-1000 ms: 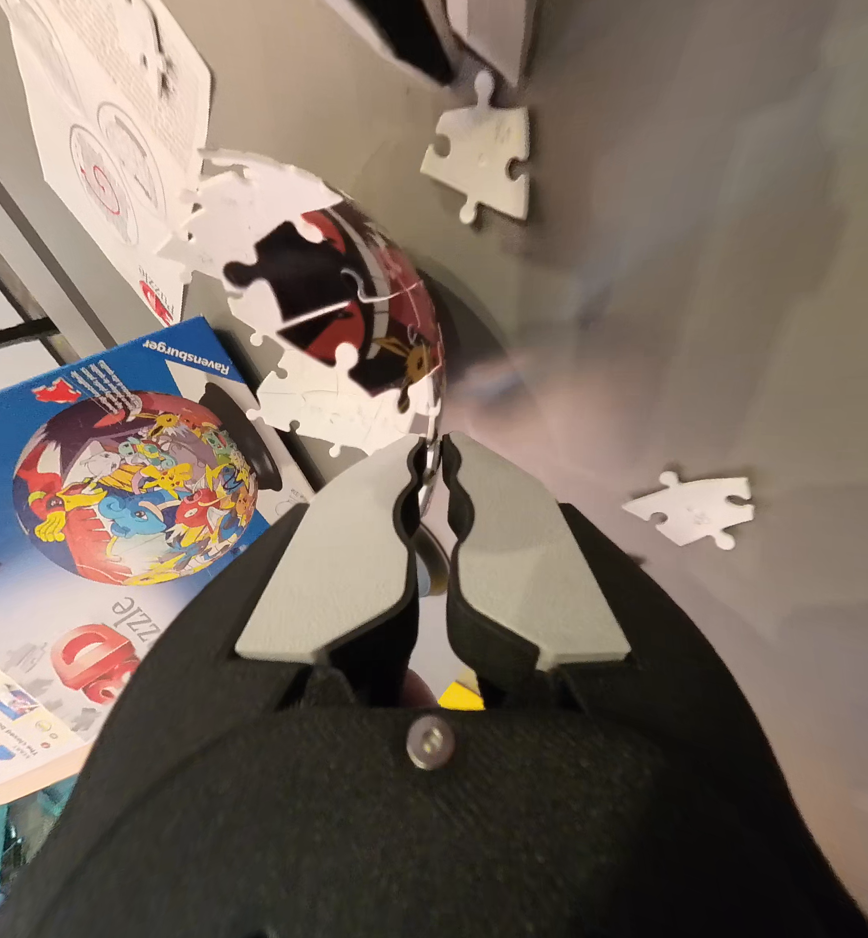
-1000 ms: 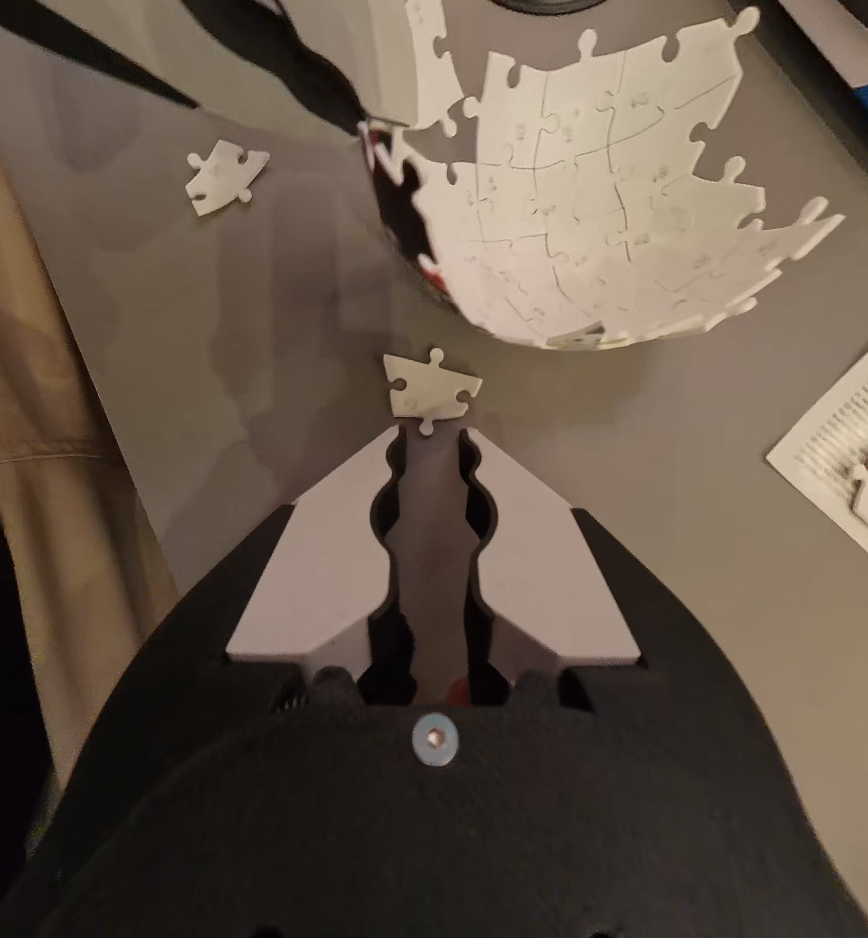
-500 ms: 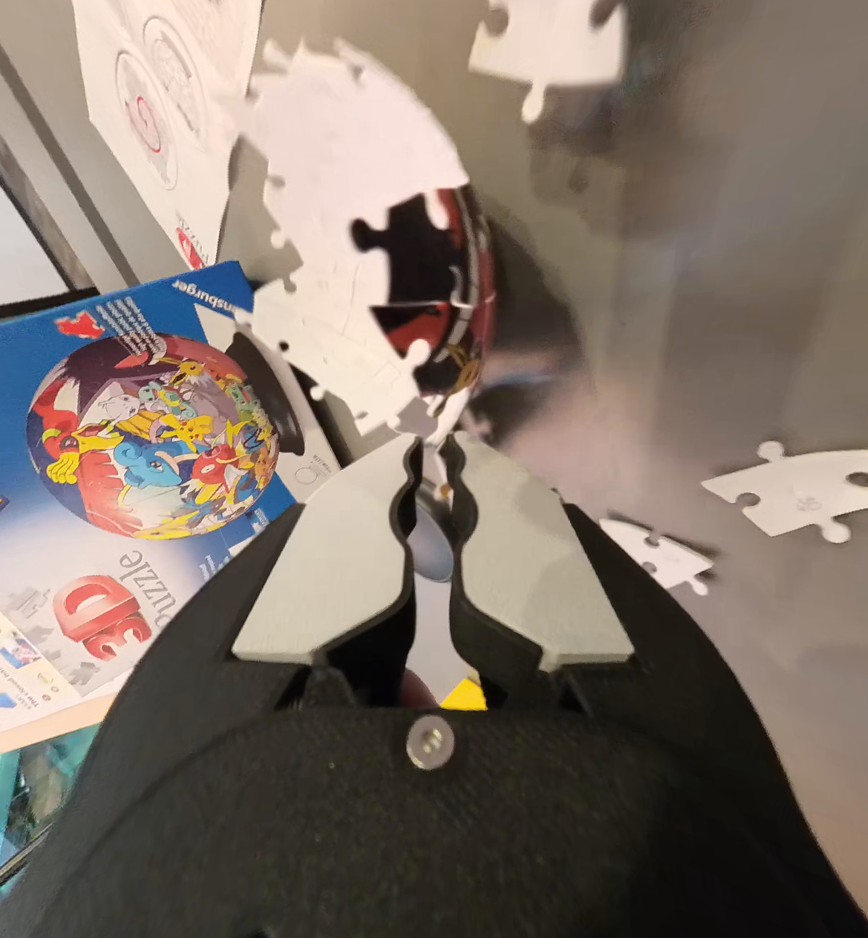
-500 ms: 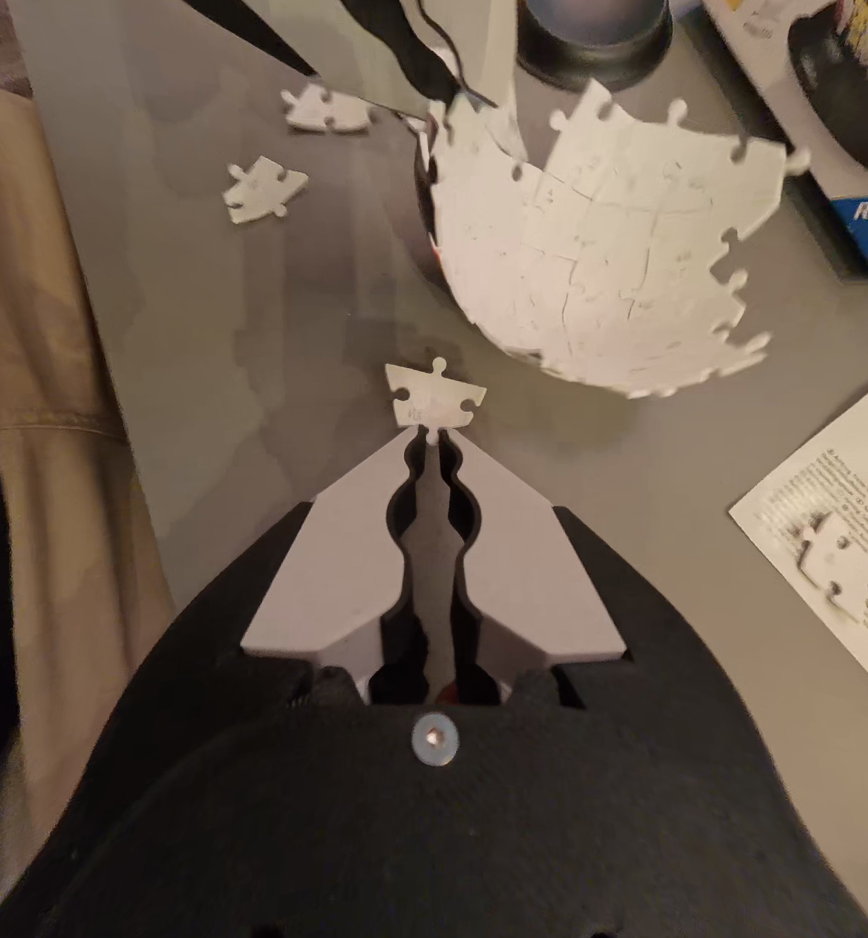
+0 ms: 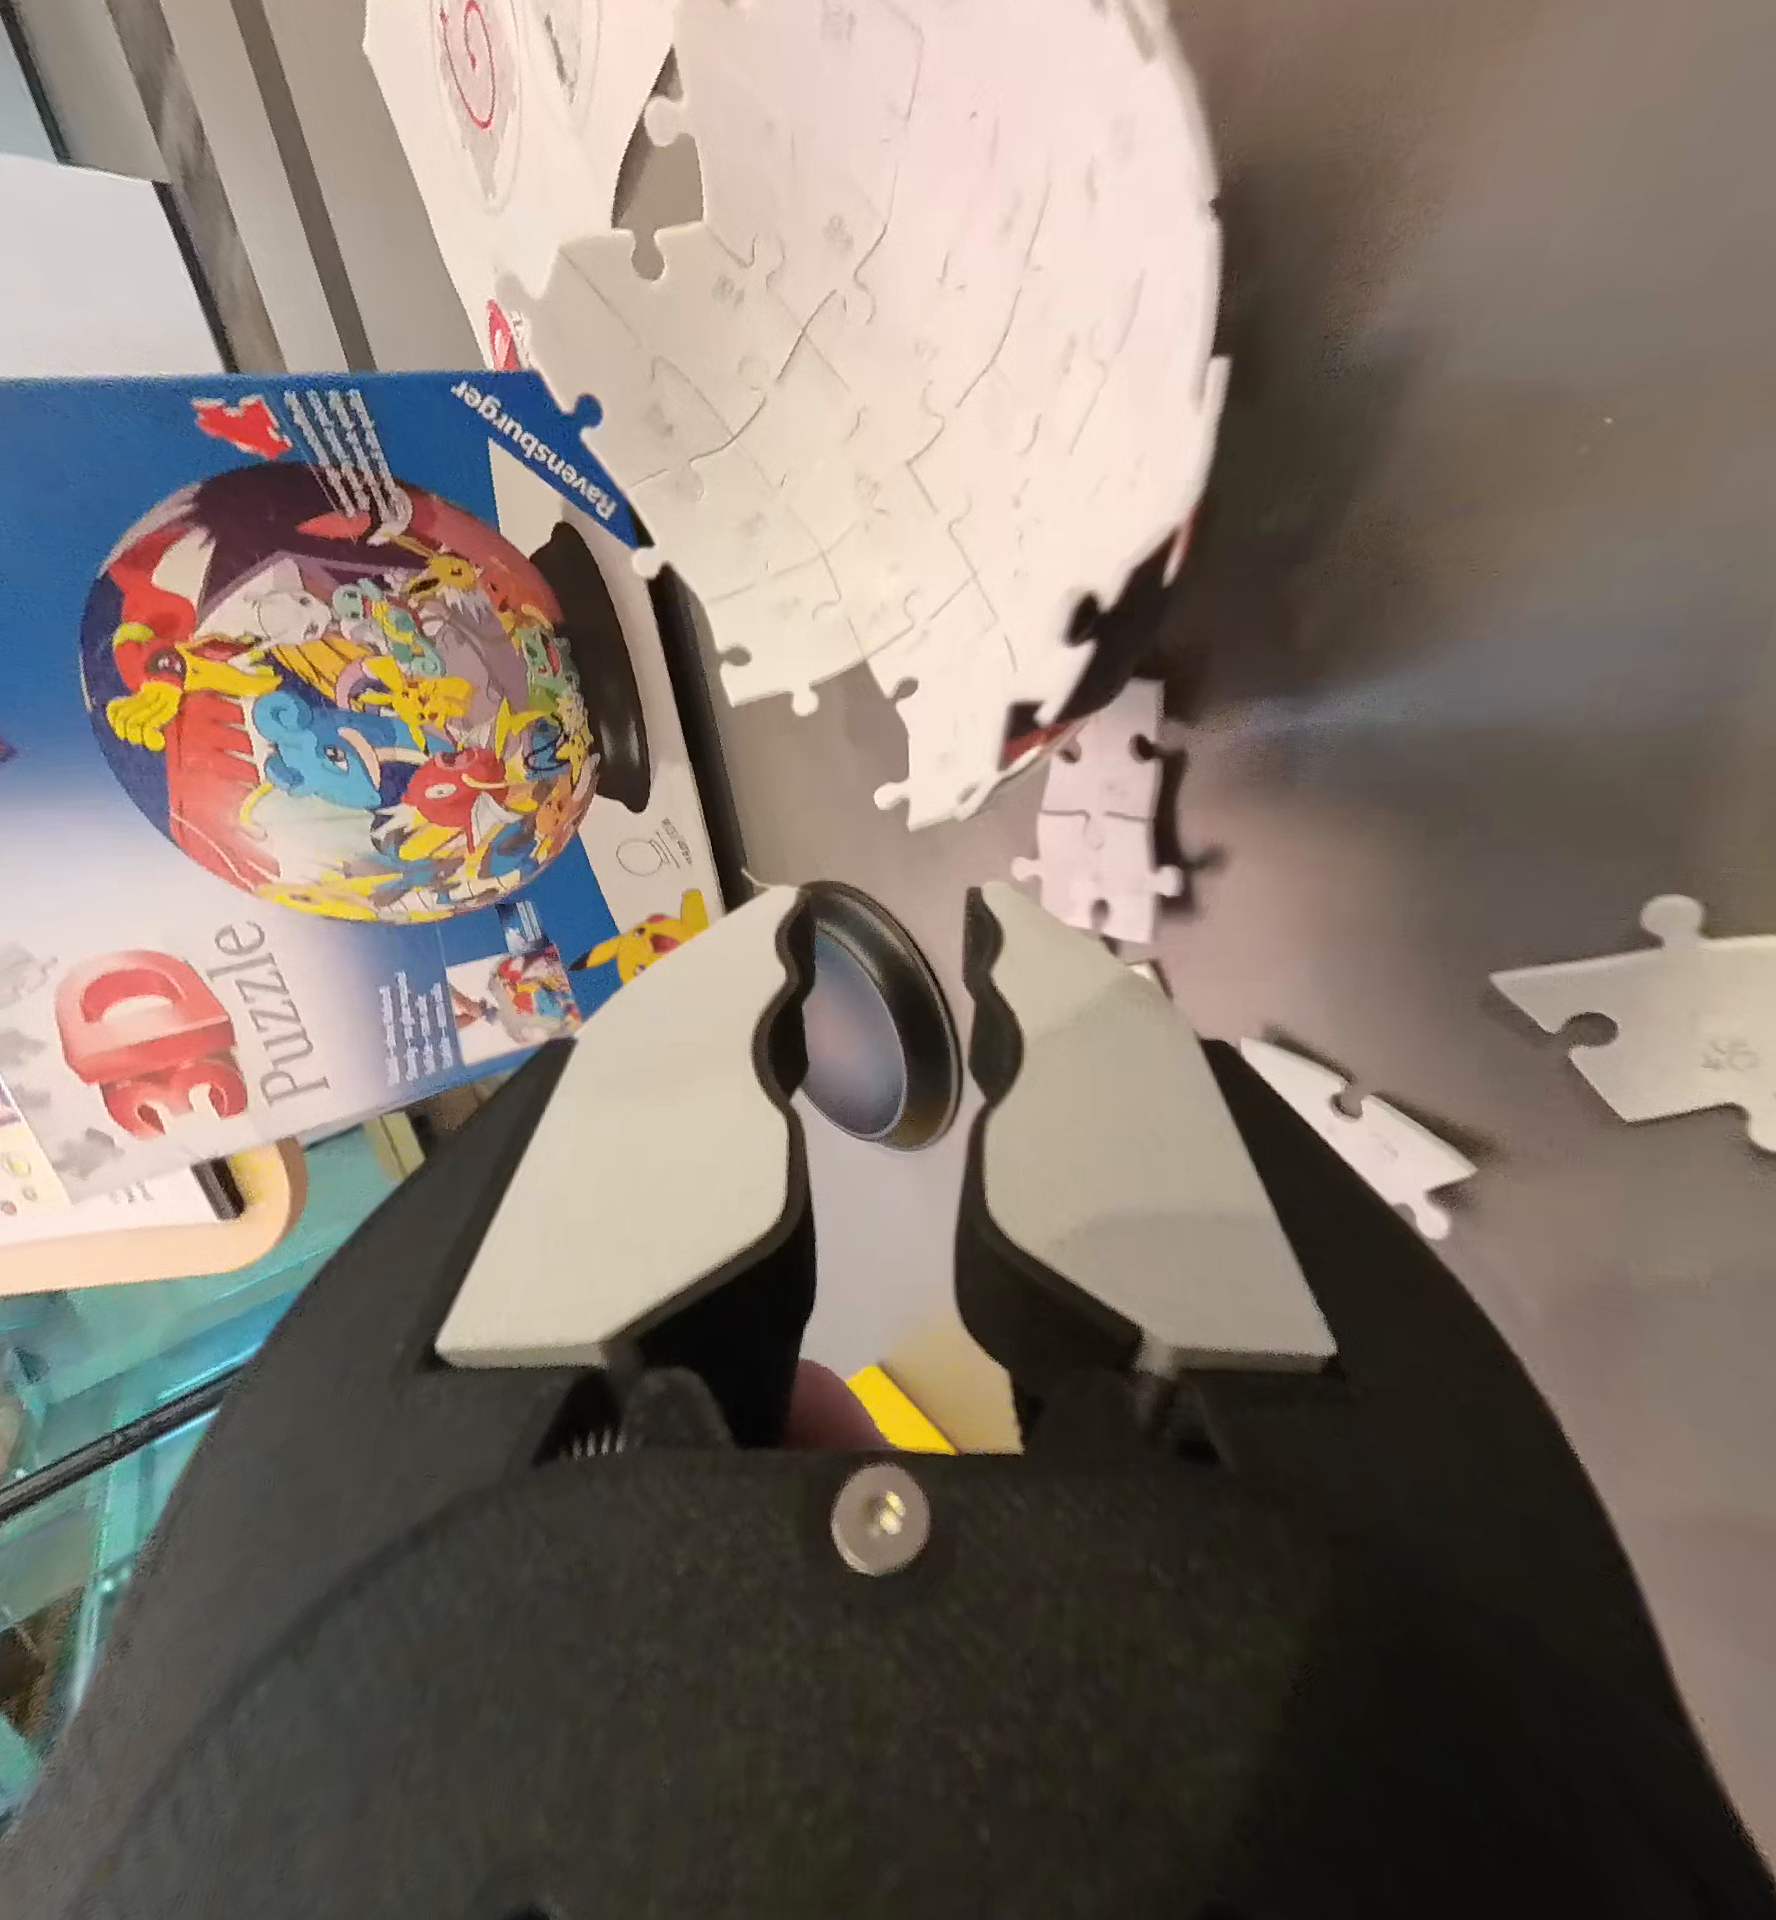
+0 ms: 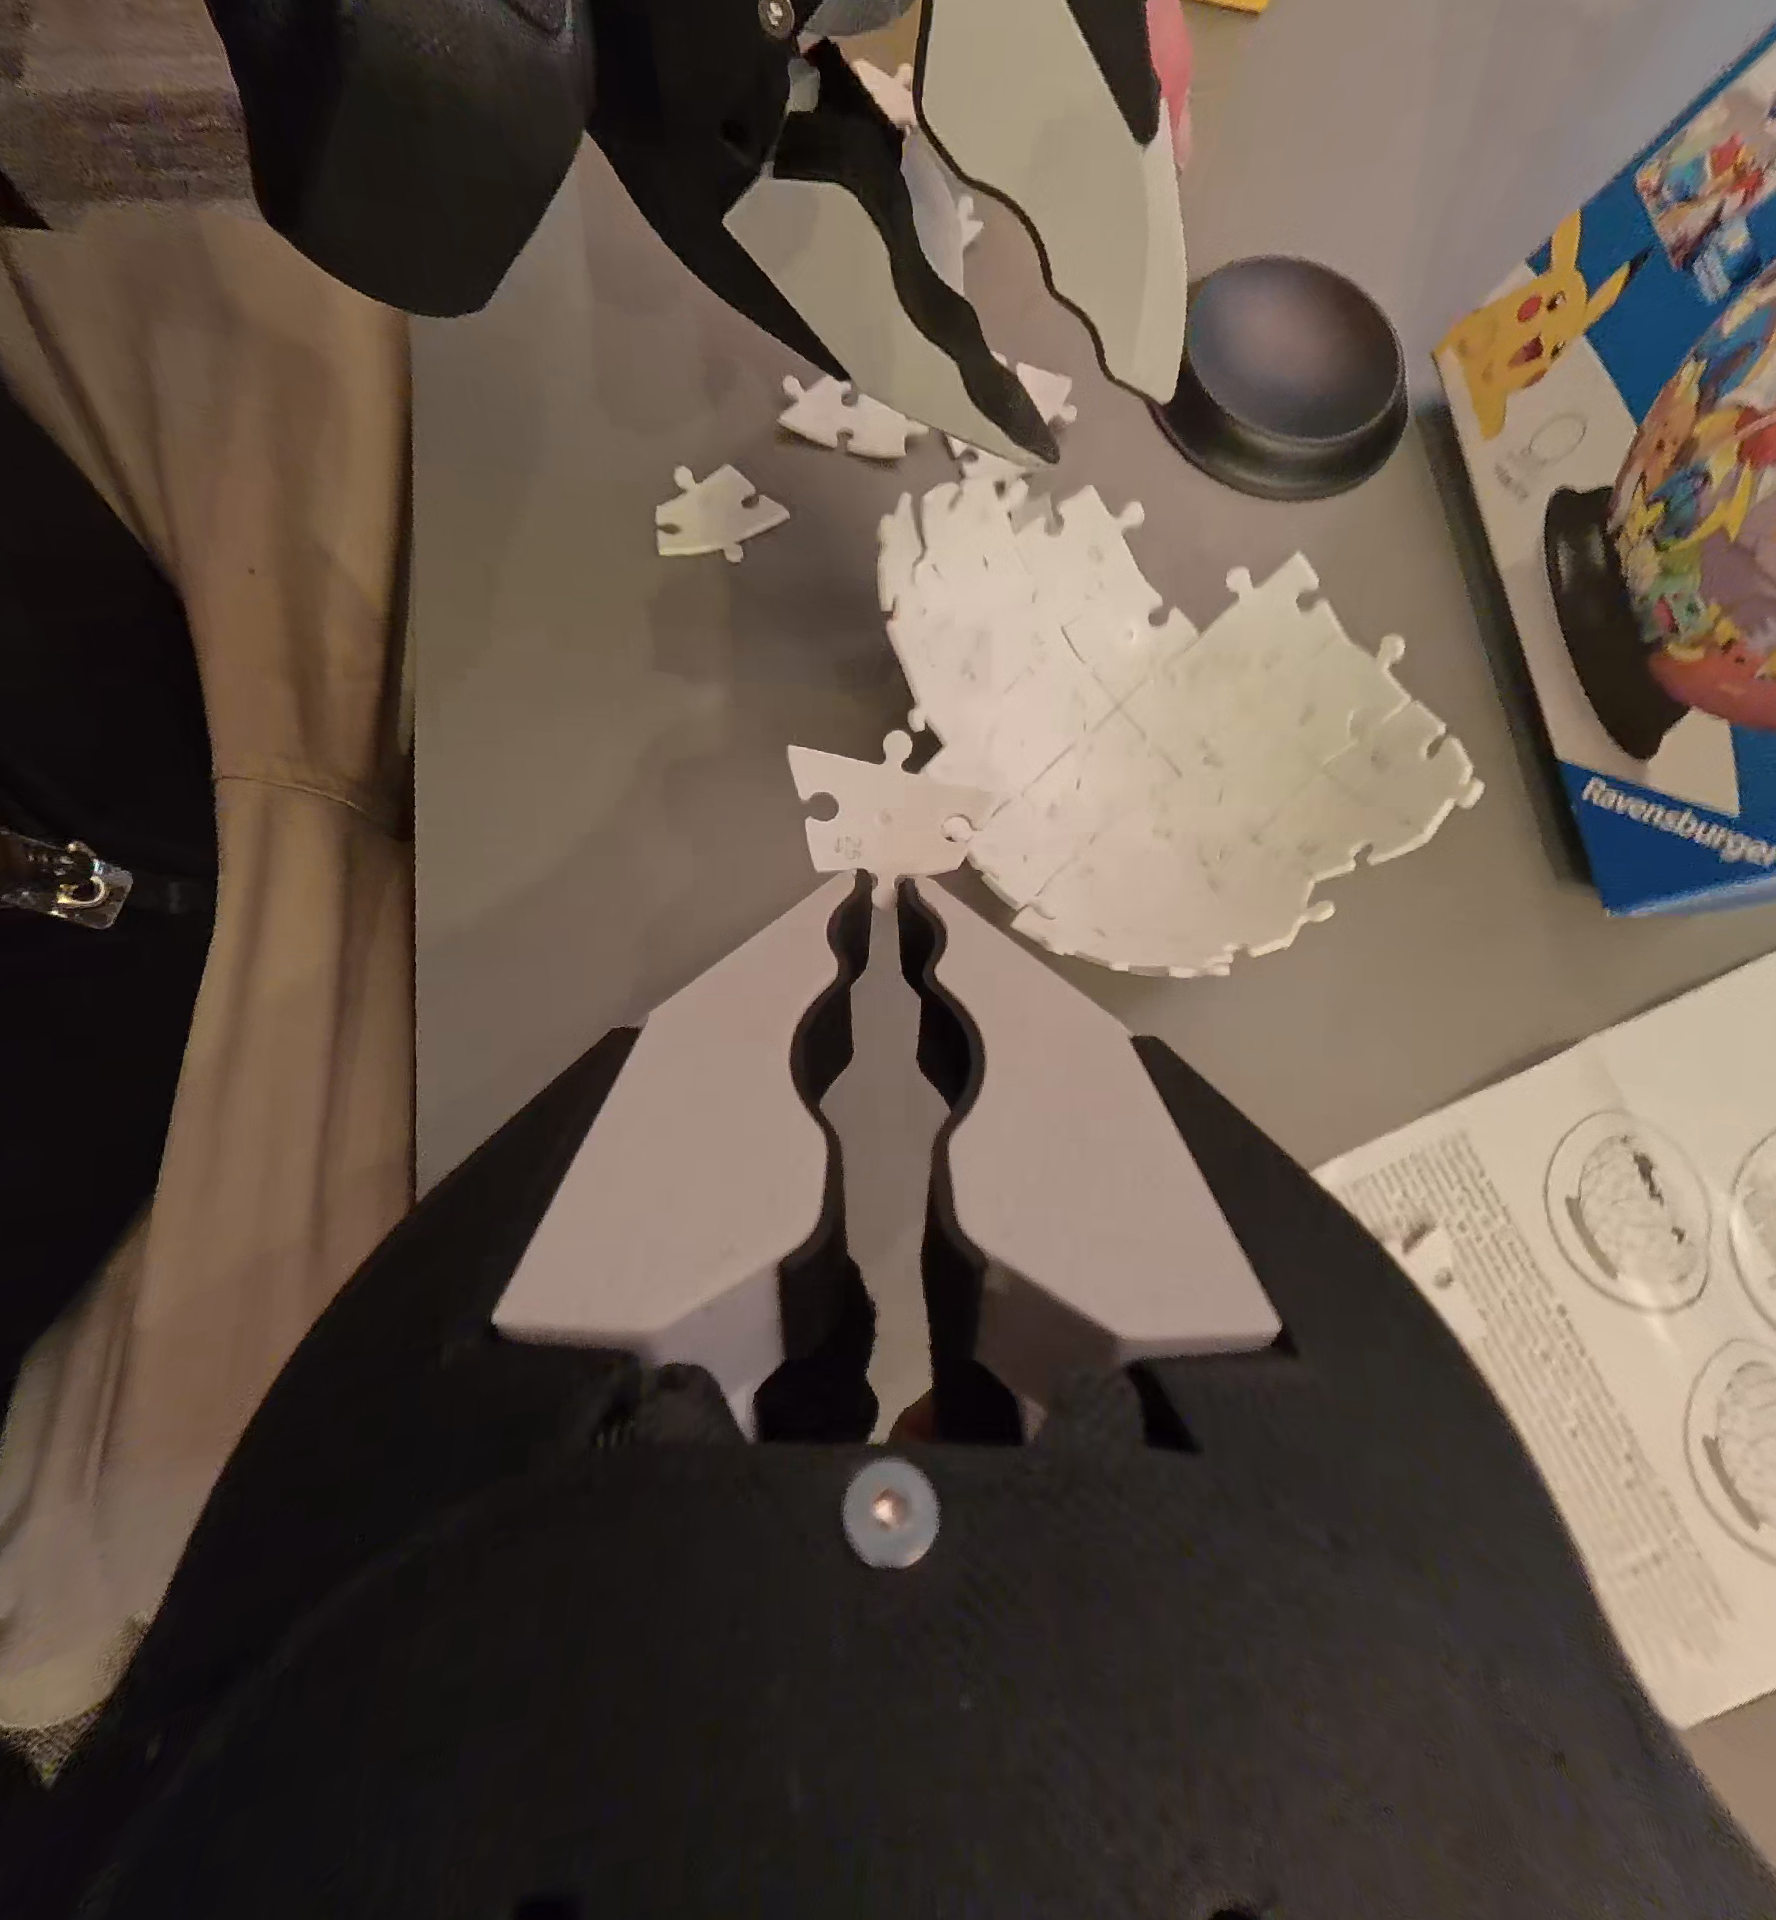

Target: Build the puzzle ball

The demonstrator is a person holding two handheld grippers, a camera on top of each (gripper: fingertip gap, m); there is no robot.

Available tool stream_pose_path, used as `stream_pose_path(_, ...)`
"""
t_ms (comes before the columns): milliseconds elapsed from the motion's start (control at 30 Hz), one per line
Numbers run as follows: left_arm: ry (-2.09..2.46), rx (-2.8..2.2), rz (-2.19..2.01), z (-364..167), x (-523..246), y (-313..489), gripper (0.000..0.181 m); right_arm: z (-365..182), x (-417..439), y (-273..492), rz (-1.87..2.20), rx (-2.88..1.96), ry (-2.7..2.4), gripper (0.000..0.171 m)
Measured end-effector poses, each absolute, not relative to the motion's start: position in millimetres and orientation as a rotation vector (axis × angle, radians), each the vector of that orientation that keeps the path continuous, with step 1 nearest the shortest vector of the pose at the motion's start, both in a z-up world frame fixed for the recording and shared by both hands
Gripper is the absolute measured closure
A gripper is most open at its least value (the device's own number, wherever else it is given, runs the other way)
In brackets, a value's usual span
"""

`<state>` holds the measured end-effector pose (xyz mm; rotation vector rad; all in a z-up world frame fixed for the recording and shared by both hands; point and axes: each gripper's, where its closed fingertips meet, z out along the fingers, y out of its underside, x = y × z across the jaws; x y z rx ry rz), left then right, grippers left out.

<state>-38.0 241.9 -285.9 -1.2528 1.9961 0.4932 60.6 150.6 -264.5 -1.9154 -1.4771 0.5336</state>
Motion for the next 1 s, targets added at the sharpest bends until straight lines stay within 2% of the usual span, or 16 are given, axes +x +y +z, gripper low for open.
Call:
stream_pose_path(433, 1.850, -1.200, 0.301, -266.6, -22.8, 211.7, 0.151, -257.0, 30.6, 167.7, 0.550, -1.819, -1.747, 0.168)
stream_pose_path(1000, 1.907, -1.222, 0.213, -289.4, -21.5, 200.6, 0.151, -304.7, 19.9, 168.9, 0.559, -1.866, -2.125, 0.168)
